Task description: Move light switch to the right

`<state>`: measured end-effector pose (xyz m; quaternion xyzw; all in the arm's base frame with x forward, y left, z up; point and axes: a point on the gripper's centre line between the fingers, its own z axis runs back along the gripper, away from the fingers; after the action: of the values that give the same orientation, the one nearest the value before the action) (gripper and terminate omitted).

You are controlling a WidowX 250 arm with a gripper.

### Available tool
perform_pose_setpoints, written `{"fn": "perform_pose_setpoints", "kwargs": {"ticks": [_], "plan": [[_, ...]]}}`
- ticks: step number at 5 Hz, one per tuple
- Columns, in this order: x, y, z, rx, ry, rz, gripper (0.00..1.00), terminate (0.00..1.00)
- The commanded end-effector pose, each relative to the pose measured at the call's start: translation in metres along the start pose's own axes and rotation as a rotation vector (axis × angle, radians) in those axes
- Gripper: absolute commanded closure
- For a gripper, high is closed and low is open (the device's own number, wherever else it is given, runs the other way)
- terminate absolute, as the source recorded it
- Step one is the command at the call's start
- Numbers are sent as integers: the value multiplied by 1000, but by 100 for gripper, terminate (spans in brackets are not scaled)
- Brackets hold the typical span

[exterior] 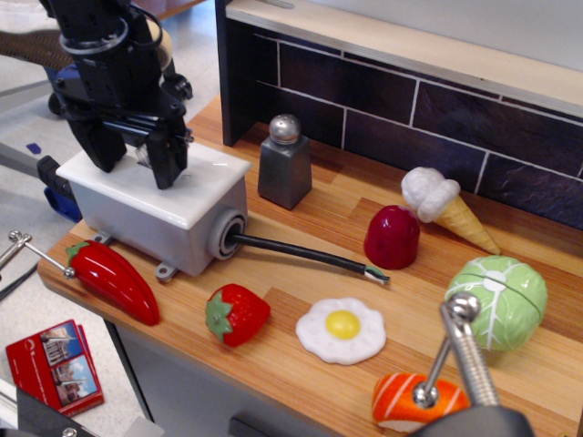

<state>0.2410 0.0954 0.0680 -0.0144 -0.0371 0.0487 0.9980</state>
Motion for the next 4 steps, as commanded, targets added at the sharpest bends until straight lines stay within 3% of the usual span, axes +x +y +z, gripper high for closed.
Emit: {"fn": "perform_pose_setpoints", "kwargs": {"ticks": [1,4], "plan": [[3,-27,3,-10,0,-25,0,0],[7,-57,19,-25,8,-62,0,0]]}}
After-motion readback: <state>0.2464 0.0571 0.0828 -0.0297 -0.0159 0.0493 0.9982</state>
